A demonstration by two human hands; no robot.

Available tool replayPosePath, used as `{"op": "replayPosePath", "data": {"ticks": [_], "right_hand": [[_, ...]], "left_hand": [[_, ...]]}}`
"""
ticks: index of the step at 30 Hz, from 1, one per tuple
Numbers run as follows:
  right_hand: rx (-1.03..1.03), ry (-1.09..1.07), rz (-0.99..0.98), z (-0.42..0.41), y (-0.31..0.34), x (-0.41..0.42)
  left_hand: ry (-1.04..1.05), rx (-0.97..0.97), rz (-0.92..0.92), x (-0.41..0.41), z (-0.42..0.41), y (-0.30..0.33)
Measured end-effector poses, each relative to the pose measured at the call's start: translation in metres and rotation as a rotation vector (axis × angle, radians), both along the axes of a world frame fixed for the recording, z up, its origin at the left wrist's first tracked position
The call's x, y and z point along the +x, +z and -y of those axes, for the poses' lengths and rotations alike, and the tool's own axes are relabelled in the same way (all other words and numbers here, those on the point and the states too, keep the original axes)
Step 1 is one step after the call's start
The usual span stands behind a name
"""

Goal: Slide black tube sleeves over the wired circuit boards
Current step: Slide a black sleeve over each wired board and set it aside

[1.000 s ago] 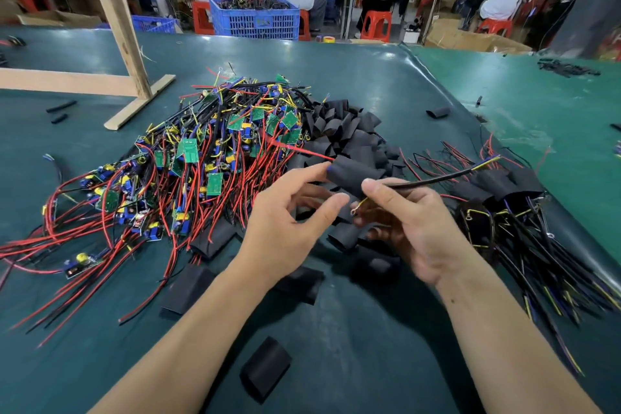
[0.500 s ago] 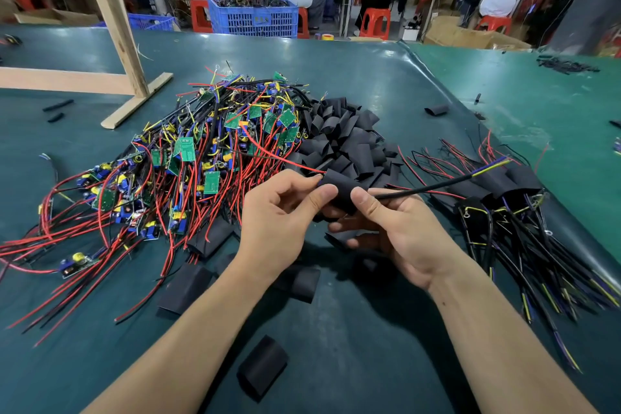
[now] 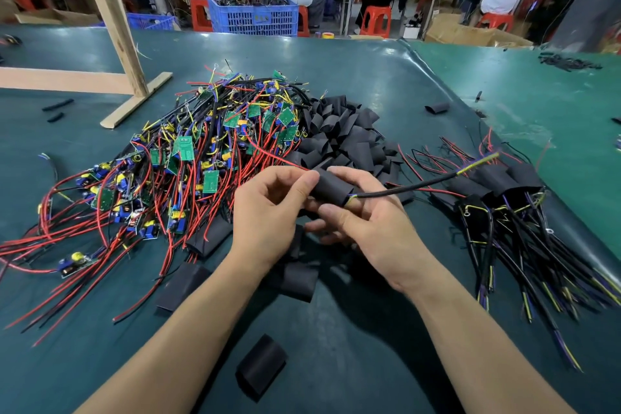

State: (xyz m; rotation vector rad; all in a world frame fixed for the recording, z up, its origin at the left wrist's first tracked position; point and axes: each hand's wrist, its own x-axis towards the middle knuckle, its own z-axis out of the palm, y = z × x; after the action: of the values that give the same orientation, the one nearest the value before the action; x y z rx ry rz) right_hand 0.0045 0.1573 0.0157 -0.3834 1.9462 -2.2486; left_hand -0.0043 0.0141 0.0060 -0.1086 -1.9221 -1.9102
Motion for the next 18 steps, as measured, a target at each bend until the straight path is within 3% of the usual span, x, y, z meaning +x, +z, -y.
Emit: {"op": "replayPosePath", "data": {"ticks": [10,15,18], "right_hand": [[0.191,-0.179,-0.277,0.008,-0.014,-0.002],[0.241,-0.227,-0.294,0.009,-0.017,-0.002],[0.235,-0.239,-0.268,0.004,-0.012,-0.002]], "left_hand": [[-0.005,0.004,0.022,0.002,-0.002,0.0],[-0.014,-0.023,0.021,0.002,0.0,0.0],[0.007,-0.136,-0.032,0.003,0.0,0.001]]}}
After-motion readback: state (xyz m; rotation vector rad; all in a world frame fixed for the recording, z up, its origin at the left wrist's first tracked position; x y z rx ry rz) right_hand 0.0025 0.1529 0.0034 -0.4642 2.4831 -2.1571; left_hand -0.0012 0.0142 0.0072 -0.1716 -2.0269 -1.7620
